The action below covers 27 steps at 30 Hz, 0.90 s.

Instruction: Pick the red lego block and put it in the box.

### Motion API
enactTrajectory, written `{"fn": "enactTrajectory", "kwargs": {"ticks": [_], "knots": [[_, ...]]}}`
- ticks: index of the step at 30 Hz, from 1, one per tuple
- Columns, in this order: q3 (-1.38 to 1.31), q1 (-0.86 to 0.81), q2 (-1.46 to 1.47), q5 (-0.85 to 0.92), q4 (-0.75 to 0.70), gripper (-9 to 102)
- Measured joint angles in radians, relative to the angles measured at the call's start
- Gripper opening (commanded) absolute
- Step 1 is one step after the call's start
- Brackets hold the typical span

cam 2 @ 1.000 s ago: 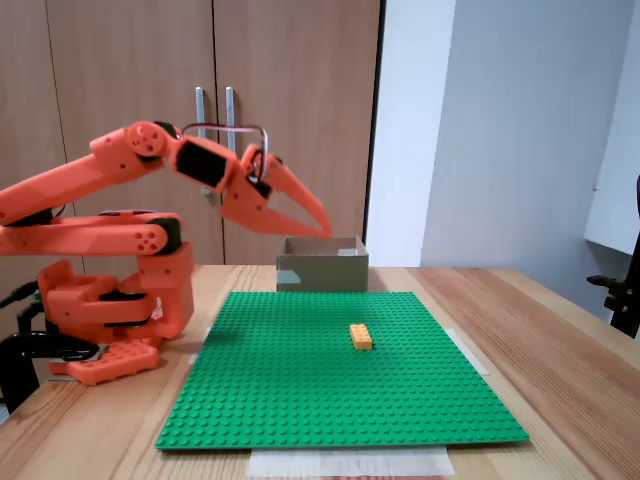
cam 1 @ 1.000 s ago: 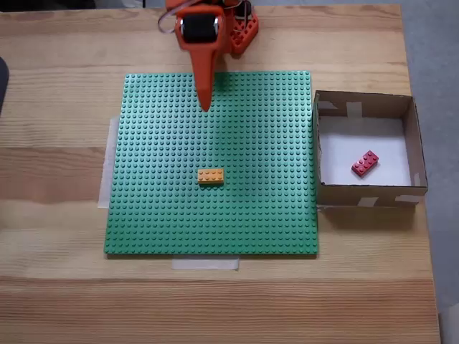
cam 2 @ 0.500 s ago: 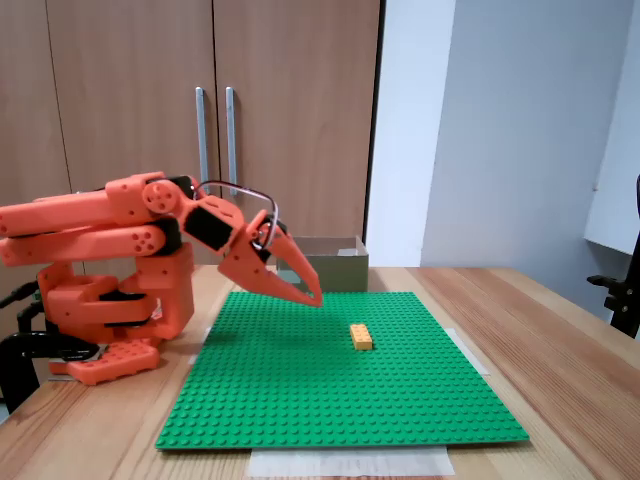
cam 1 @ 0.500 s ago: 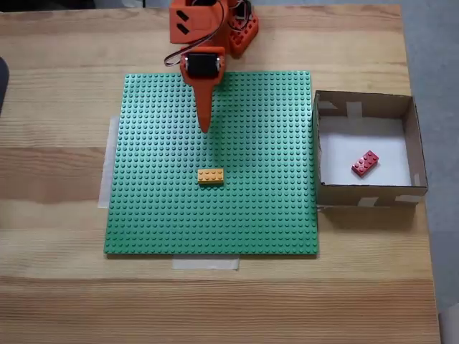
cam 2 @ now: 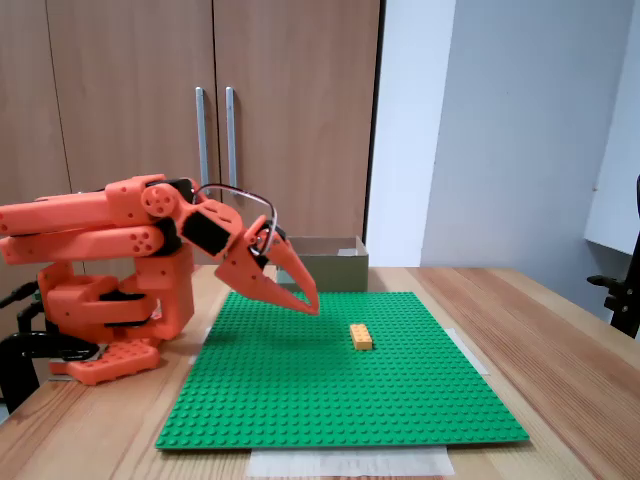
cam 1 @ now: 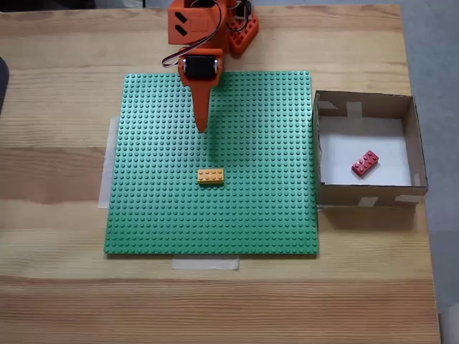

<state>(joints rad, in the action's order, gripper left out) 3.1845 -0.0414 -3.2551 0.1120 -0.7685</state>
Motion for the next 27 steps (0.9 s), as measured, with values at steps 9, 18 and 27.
{"fn": "enactTrajectory", "kwargs": {"ticks": [9,18,27], "knots": [[0.000,0.000,0.000,-0.020,-0.003,-1],[0.000,0.000,0.000,-0.020,-0.003,-1],[0.000,-0.002,0.000,-0.020,-0.003,-1]]}}
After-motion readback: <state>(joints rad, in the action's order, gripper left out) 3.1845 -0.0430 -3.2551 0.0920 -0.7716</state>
